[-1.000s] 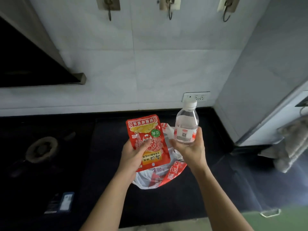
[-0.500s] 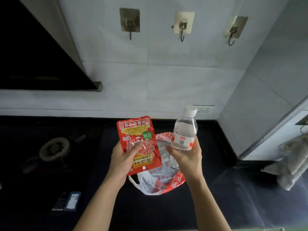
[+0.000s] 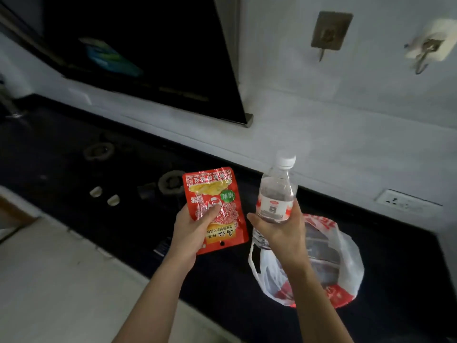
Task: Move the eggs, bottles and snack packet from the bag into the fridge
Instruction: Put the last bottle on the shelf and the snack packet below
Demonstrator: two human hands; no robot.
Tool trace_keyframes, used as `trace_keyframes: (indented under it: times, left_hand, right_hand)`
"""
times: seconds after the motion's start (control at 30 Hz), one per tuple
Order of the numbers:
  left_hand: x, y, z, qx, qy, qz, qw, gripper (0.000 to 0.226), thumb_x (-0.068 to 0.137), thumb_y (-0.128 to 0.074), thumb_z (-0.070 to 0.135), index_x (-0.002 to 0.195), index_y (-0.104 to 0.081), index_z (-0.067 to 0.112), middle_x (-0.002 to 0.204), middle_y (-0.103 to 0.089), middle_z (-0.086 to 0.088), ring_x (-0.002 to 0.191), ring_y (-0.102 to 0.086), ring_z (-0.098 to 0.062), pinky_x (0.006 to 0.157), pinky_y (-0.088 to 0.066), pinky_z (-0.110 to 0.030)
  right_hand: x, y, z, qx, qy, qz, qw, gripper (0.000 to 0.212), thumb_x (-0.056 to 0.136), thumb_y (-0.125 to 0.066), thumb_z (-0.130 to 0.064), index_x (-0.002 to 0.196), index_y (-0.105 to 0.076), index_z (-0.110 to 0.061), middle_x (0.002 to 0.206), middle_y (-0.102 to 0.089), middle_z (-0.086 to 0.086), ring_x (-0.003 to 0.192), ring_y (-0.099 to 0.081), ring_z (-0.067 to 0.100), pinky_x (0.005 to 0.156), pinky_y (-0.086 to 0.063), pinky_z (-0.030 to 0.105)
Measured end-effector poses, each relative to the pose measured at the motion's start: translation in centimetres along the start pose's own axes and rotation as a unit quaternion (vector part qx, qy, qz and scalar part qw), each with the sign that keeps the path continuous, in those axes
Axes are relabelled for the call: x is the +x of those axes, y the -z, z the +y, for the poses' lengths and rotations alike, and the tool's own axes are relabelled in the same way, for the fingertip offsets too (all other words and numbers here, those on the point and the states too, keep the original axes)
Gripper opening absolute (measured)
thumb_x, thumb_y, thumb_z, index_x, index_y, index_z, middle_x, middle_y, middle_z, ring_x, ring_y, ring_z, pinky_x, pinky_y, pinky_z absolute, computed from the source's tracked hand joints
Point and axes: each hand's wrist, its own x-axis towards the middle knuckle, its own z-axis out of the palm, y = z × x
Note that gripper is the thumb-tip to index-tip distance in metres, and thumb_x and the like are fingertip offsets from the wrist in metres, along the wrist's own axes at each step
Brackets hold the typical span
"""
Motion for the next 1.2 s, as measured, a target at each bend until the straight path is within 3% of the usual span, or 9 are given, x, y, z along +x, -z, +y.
trace_keyframes:
  times: [0.27, 0.37, 0.43, 0.53, 0.67, 0.8, 1.0, 1.2]
  left_hand:
    - [-6.4, 4.5, -0.7, -0.041, 0.008, 0.178, 0.983, 0.024, 0.087, -0.074, 0.027, 0.109, -0.064, 0.028, 0.099, -0.078, 0.006, 0.088, -0.076, -0.017, 0.078, -0.060, -0.038]
    - [-10.1, 6.4, -1.6, -0.061, 0.011, 0.252, 0.966, 0.022, 0.088, -0.073, 0.023, 0.108, -0.064, 0.023, 0.094, -0.078, 0.004, 0.083, -0.076, -0.018, 0.065, -0.060, -0.030]
    - [-12.8, 7.8, -2.3, -0.073, 0.017, 0.306, 0.949, 0.024, 0.088, -0.072, 0.022, 0.110, -0.064, 0.020, 0.094, -0.079, 0.003, 0.082, -0.077, -0.020, 0.062, -0.060, -0.028]
    - [-17.0, 9.9, -3.5, -0.089, 0.029, 0.384, 0.918, 0.027, 0.087, -0.073, 0.024, 0.112, -0.062, 0.022, 0.097, -0.078, 0.002, 0.083, -0.077, -0.020, 0.066, -0.062, -0.033]
    - [-22.6, 12.5, -4.5, -0.105, 0.031, 0.473, 0.874, 0.032, 0.086, -0.075, 0.026, 0.116, -0.062, 0.021, 0.102, -0.077, 0.000, 0.086, -0.076, -0.023, 0.082, -0.061, -0.047]
    - [-27.7, 14.9, -5.5, -0.120, 0.023, 0.545, 0.829, 0.031, 0.086, -0.075, 0.028, 0.113, -0.062, 0.024, 0.103, -0.077, 0.001, 0.087, -0.076, -0.023, 0.084, -0.060, -0.049]
    - [-33.1, 18.6, -7.2, -0.152, 0.016, 0.618, 0.771, 0.034, 0.086, -0.075, 0.030, 0.116, -0.060, 0.023, 0.104, -0.076, 0.000, 0.087, -0.076, -0.023, 0.084, -0.060, -0.049]
    - [-36.2, 25.1, -8.6, -0.178, 0.003, 0.648, 0.740, 0.035, 0.086, -0.074, 0.030, 0.118, -0.060, 0.020, 0.102, -0.077, 0.001, 0.086, -0.077, -0.022, 0.080, -0.062, -0.044]
  right_hand:
    - [-1.2, -4.7, -0.3, 0.028, -0.003, -0.189, 0.982, 0.065, 0.063, -0.095, -0.023, 0.116, -0.057, -0.032, 0.104, -0.071, -0.006, 0.098, -0.071, 0.011, 0.082, -0.059, 0.035]
    - [-2.7, -6.8, -0.6, 0.039, -0.017, -0.251, 0.967, 0.059, 0.066, -0.092, -0.012, 0.106, -0.056, -0.036, 0.092, -0.071, -0.013, 0.085, -0.070, -0.002, 0.067, -0.054, 0.015]
    - [-4.1, -8.4, -0.8, 0.049, -0.027, -0.297, 0.953, 0.056, 0.068, -0.090, -0.005, 0.103, -0.056, -0.034, 0.083, -0.070, -0.017, 0.075, -0.069, -0.006, 0.059, -0.052, 0.010]
    - [-6.9, -11.0, -1.2, 0.057, -0.030, -0.372, 0.926, 0.052, 0.070, -0.089, -0.003, 0.107, -0.059, -0.023, 0.088, -0.071, -0.009, 0.075, -0.069, -0.004, 0.058, -0.051, 0.010]
    - [-11.2, -14.9, -2.4, 0.069, -0.033, -0.471, 0.879, 0.044, 0.073, -0.082, 0.011, 0.105, -0.056, -0.005, 0.071, -0.063, -0.007, 0.050, -0.061, -0.003, 0.045, -0.047, 0.010]
    - [-15.7, -19.1, -3.3, 0.058, 0.004, -0.525, 0.849, 0.048, 0.066, -0.091, -0.002, 0.104, -0.062, -0.009, 0.086, -0.071, -0.004, 0.070, -0.069, -0.001, 0.059, -0.051, 0.013]
    - [-21.9, -23.7, -5.2, 0.056, 0.012, -0.595, 0.802, 0.055, 0.066, -0.091, -0.005, 0.109, -0.059, -0.016, 0.091, -0.070, -0.006, 0.075, -0.068, -0.002, 0.061, -0.051, 0.010]
    - [-28.0, -29.9, -6.7, 0.045, 0.016, -0.642, 0.765, 0.054, 0.067, -0.091, -0.006, 0.101, -0.057, -0.030, 0.091, -0.069, -0.013, 0.076, -0.068, -0.007, 0.061, -0.051, 0.008]
